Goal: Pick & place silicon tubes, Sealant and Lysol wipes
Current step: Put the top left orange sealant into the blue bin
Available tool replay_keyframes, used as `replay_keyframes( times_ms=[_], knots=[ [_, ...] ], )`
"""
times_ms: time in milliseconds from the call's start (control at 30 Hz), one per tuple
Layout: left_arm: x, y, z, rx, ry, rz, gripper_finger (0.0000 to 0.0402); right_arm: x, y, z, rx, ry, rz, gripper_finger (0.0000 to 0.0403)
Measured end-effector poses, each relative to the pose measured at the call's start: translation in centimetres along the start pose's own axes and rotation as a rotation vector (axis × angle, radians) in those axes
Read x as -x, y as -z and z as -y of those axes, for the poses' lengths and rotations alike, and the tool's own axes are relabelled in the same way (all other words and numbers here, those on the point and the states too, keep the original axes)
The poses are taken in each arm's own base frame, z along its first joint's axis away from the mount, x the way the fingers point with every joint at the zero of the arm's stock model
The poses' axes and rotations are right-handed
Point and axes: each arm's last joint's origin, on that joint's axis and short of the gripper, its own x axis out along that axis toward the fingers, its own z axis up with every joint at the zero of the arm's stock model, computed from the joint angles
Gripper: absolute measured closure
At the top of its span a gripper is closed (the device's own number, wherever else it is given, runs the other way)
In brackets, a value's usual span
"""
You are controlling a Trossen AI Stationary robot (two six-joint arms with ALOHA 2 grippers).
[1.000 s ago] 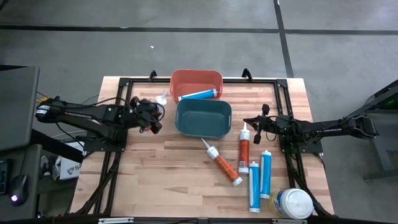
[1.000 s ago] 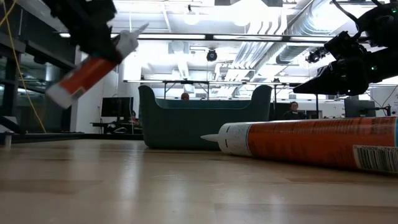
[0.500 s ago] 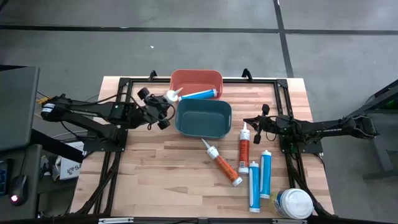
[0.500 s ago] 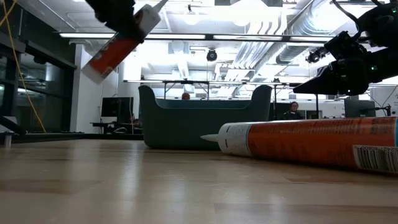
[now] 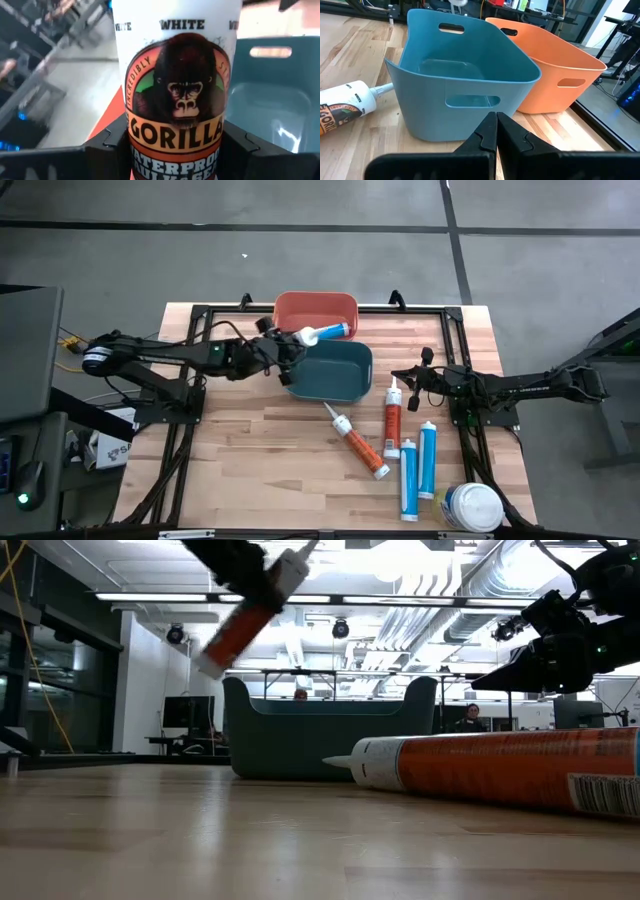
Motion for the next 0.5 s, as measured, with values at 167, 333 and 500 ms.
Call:
replay_keyframes(
  times_ms=[167, 333, 500],
  knots=[
    [-1.3, -0.3, 0.6, -0.066, 0.009, 0.035, 0.022, 0.0, 0.0, 0.0, 0.0, 0.0, -0.002, 0.0402],
    [-3.0, 0.0, 1.1, -0.099, 0.054, 0.031, 0.022, 0.0, 0.0, 0.0, 0.0, 0.0, -0.003, 0.0402],
    [-4.5, -0.9, 1.1, -0.096, 0.061, 0.021, 0.022, 0.0, 0.1, 0.0, 0.002, -0.001, -0.006, 0.0402]
  ],
)
